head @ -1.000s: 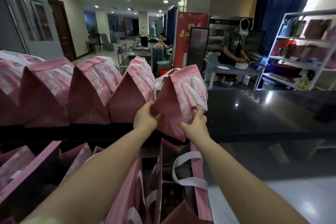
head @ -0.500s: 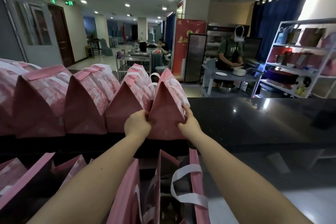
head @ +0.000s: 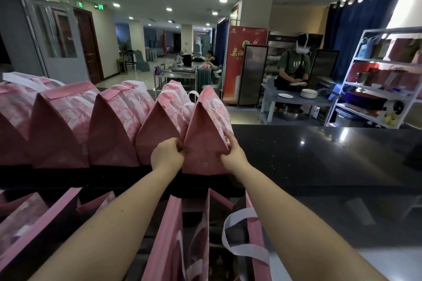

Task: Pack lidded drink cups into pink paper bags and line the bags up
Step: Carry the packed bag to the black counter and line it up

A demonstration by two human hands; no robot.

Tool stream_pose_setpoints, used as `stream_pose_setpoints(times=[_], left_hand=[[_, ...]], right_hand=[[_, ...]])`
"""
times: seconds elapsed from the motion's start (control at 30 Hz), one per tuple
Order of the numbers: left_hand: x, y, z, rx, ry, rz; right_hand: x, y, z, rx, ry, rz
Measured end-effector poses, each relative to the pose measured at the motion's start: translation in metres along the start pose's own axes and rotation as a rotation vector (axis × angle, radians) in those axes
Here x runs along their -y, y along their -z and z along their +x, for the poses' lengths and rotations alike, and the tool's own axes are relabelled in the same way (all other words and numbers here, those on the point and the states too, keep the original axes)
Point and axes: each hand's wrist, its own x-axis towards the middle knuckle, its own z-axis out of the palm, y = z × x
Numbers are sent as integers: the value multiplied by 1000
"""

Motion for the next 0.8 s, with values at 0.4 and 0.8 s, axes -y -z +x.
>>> stream_pose_setpoints(times=[0.4, 0.8], left_hand=[[27, 31, -10, -52, 58, -15], [10, 32, -18, -29, -25, -117]], right_hand=[[5, -39, 2, 101, 40, -24], [24, -21, -5, -84, 84, -221]])
